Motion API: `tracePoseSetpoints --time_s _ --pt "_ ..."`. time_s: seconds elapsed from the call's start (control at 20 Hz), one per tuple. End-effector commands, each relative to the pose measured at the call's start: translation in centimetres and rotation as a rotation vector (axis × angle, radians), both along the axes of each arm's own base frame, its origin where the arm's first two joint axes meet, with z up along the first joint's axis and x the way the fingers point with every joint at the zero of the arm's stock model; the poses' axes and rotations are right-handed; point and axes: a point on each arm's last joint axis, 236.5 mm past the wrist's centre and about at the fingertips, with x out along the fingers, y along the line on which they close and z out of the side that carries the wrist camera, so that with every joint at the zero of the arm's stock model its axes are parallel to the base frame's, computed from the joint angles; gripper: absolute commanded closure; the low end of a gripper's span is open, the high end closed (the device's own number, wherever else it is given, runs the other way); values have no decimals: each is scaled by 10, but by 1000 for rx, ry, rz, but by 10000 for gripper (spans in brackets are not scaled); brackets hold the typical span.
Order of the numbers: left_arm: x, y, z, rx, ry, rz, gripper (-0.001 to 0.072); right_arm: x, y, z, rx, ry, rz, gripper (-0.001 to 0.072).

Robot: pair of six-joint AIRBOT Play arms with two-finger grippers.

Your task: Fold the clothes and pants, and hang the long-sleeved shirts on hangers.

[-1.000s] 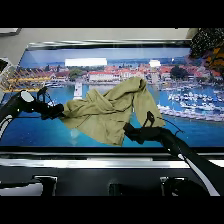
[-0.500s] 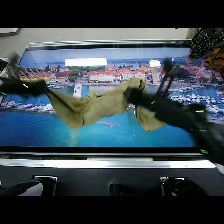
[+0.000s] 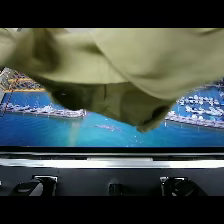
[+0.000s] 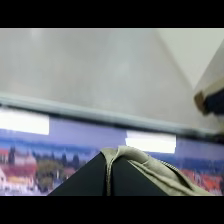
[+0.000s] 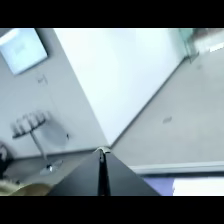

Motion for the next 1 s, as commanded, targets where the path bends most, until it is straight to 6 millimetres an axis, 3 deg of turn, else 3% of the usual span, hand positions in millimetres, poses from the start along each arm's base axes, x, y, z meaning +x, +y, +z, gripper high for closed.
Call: tracePoseSetpoints --time_s 0.0,0.1,0.2,0.3,0.4,0.6,0.7,0.85,0.95 --pt "-48 3 37 2 -136 28 676 -24 -39 22 58 -31 -95 672" --pt "-42 3 34 1 -123 28 676 2 -49 -1 69 86 -171 672" --pt "-22 5 23 -1 -80 27 676 38 -56 -39 55 251 -268 672" --pt "15 7 -4 -3 20 24 676 82 -53 -85 -36 410 -358 672" --pt "61 9 -51 -3 184 16 676 131 -41 -139 -167 568 -429 673" --pt "159 14 -182 5 551 -10 676 240 18 -266 -363 822 -410 673" --pt "204 15 -257 -2 710 -18 676 287 50 -337 -284 974 -263 673" --pt "258 9 -381 0 907 -42 676 348 47 -424 -133 1122 -164 673" --pt "273 -3 -458 -15 1030 -65 675 372 42 -476 -83 1191 -134 672"
